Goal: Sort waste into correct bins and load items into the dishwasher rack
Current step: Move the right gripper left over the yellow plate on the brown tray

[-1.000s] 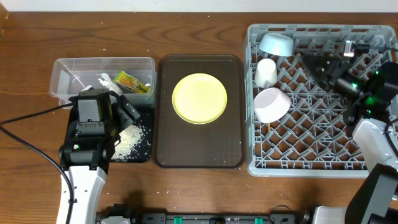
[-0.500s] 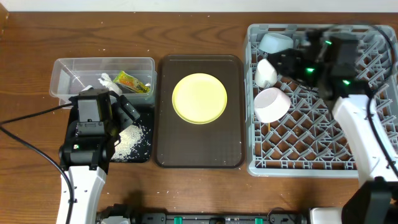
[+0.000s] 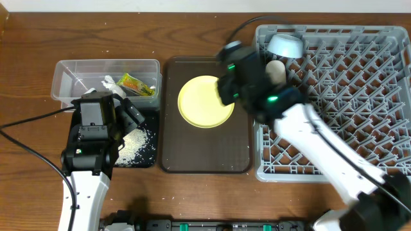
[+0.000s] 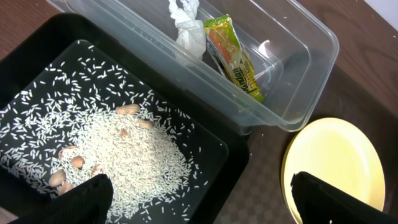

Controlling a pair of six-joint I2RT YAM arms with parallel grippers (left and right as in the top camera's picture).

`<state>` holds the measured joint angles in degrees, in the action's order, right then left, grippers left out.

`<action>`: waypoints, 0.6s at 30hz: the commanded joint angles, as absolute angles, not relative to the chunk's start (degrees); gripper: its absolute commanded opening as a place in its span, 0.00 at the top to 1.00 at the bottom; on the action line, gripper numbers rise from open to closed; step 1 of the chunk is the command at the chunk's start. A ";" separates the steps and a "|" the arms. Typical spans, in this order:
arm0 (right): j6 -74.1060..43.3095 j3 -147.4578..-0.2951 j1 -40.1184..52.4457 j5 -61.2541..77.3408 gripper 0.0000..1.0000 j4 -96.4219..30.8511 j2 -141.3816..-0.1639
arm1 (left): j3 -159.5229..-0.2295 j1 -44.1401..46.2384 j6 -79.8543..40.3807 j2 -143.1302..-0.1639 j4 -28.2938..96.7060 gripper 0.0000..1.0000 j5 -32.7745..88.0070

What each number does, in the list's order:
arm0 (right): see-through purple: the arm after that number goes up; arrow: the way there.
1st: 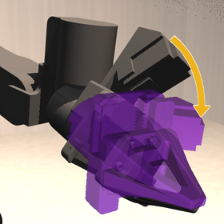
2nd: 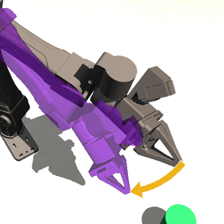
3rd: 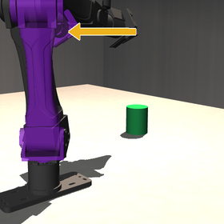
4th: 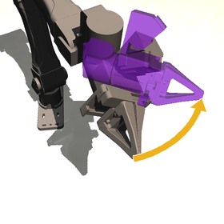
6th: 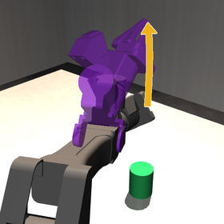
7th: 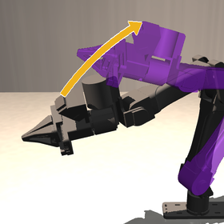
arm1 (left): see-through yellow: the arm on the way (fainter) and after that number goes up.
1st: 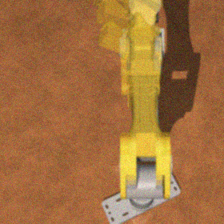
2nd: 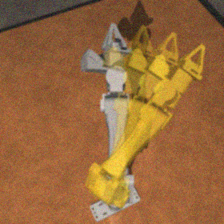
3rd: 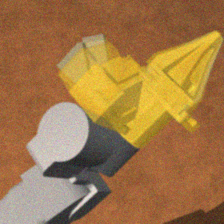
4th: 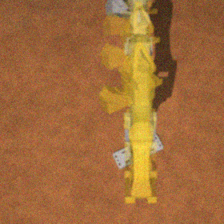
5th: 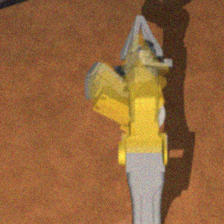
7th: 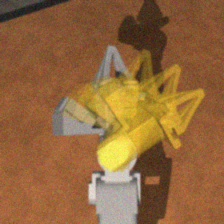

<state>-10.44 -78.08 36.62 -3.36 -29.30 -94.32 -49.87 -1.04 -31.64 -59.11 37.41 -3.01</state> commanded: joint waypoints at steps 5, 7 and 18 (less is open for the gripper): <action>-8.47 -78.59 41.54 -6.52 0.95 -27.86 -106.83 | -50.70 -1.28 -31.38 -59.16 37.52 0.05 -3.64; -8.49 -78.59 42.44 -5.26 0.96 -27.66 -109.38 | -50.70 -1.28 -31.35 -59.16 37.52 0.05 -3.64; -8.51 -78.59 46.68 3.81 0.96 -27.68 -116.51 | -50.70 -1.28 -31.38 -59.16 37.50 0.05 -3.64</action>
